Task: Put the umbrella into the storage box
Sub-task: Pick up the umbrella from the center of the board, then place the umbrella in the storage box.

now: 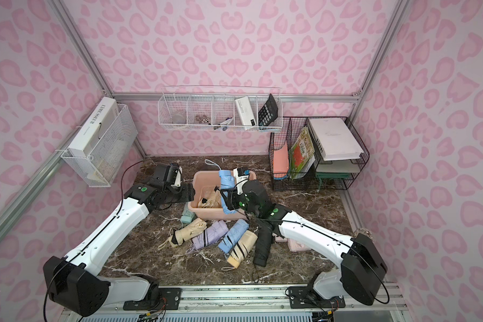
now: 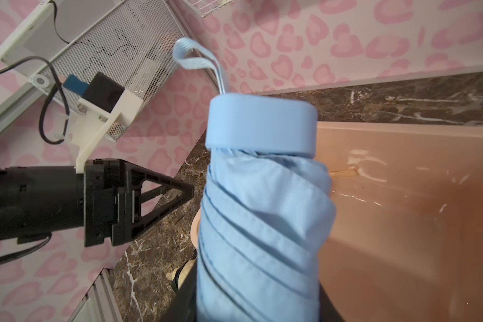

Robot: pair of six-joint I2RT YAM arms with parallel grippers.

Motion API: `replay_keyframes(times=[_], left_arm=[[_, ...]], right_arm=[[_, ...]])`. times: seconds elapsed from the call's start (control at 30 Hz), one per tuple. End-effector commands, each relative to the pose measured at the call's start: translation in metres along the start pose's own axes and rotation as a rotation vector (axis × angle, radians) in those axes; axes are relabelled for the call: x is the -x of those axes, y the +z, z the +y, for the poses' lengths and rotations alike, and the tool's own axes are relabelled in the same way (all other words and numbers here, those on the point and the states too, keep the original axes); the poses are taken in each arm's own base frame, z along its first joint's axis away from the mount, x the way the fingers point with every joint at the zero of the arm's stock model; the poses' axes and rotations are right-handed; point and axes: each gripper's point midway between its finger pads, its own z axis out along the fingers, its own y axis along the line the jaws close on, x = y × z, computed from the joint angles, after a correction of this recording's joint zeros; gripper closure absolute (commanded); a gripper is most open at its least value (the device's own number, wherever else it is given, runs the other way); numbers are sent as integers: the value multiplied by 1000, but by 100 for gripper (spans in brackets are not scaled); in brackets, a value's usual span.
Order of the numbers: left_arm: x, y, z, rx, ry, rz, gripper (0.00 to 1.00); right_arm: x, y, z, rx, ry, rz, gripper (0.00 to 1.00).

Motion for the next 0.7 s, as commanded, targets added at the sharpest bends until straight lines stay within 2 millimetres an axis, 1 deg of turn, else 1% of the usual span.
replay_keyframes(times=[0.0, 0.17, 0.23, 0.33, 0.47, 0.67], left_arm=[[-4, 8, -1, -2, 39, 31, 28], [-6, 23, 0, 5, 37, 61, 32], [-7, 27, 0, 10, 37, 75, 34], [-10, 35, 3, 29, 40, 104, 37], [-15, 40, 3, 35, 54, 150, 42], [-21, 46, 2, 33, 60, 194, 49]], right_arm=[[10, 10, -5, -38, 109, -7, 86], [10, 35, -16, -90, 133, 21, 86], [6, 45, -22, -113, 134, 42, 86], [0, 59, -36, -165, 136, 70, 86], [-8, 72, -53, -222, 119, 88, 87], [-27, 88, -72, -270, 108, 128, 87]])
